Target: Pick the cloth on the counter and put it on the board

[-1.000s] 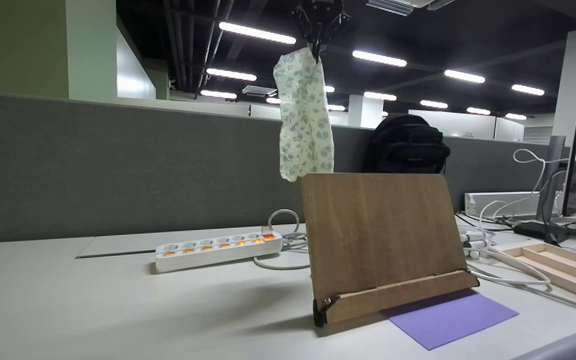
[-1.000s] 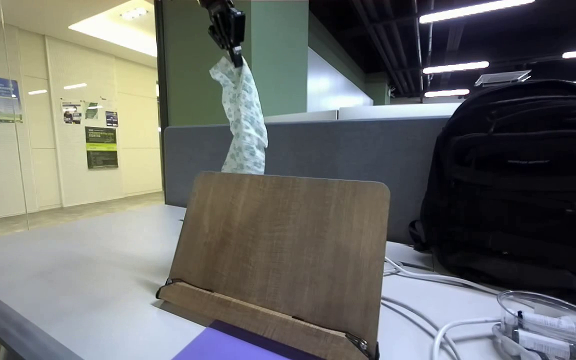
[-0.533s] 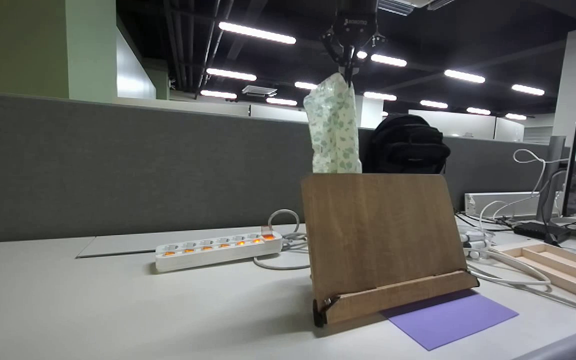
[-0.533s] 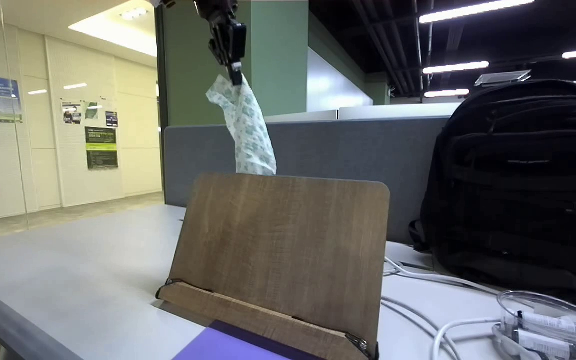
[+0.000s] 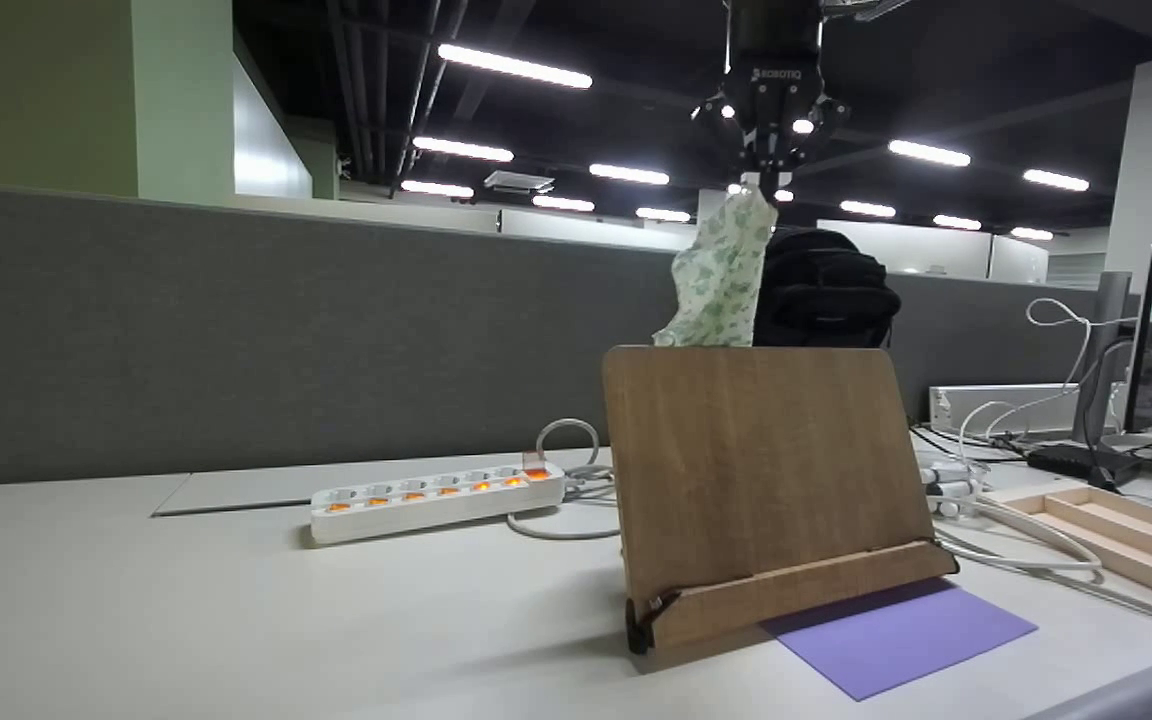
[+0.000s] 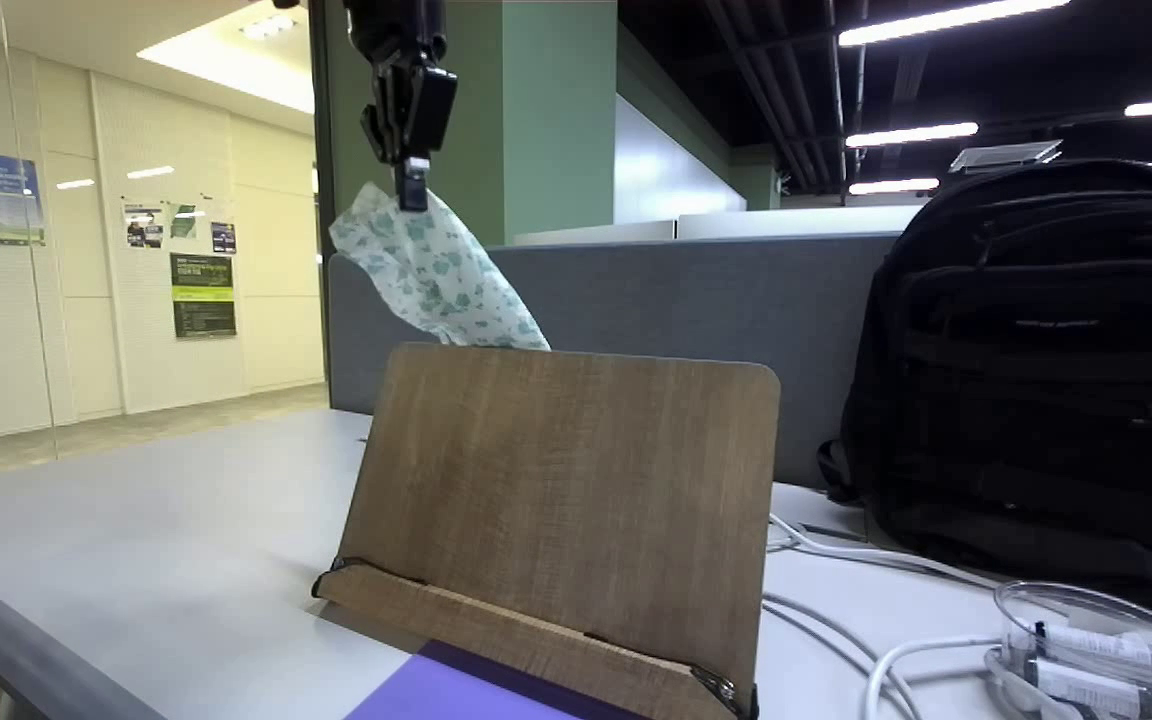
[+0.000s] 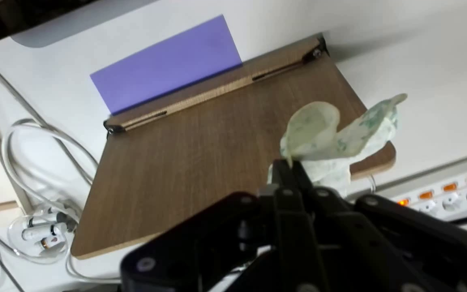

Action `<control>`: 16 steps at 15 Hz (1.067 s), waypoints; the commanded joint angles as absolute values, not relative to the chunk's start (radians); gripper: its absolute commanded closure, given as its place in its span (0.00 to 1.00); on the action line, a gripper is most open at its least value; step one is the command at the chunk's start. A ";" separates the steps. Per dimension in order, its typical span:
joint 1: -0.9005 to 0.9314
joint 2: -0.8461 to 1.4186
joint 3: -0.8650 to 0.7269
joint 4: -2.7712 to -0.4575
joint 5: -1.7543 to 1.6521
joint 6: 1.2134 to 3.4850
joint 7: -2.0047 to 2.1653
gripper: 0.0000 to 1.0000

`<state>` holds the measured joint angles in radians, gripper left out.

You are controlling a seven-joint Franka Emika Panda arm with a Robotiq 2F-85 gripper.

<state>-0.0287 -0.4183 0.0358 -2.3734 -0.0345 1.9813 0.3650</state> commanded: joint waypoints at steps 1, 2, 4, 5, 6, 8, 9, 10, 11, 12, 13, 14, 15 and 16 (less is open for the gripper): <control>-0.033 -0.462 0.021 -2.426 -0.020 1.856 0.276 1.00; -0.039 -0.464 0.023 -2.439 -0.035 1.827 0.271 1.00; -0.050 -0.465 0.025 -2.464 -0.055 1.788 0.267 1.00; -0.055 -0.463 0.025 -2.473 -0.059 1.778 0.268 1.00; -0.061 -0.461 0.026 -2.484 -0.065 1.784 0.276 1.00; -0.072 -0.456 0.026 -2.500 -0.071 1.811 0.291 1.00; -0.076 -0.453 0.025 -2.504 -0.066 1.828 0.299 1.00; -0.079 -0.451 0.025 -2.505 -0.060 1.842 0.304 1.00; -0.082 -0.449 0.025 -2.505 -0.057 1.855 0.307 1.00; -0.083 -0.447 0.026 -2.503 -0.052 1.873 0.308 1.00; -0.083 -0.444 0.027 -2.502 -0.050 1.887 0.308 1.00; -0.082 -0.441 0.028 -2.498 -0.043 1.904 0.310 1.00; -0.082 -0.438 0.029 -2.496 -0.040 1.923 0.313 1.00; -0.080 -0.432 0.029 -2.492 -0.033 1.945 0.313 1.00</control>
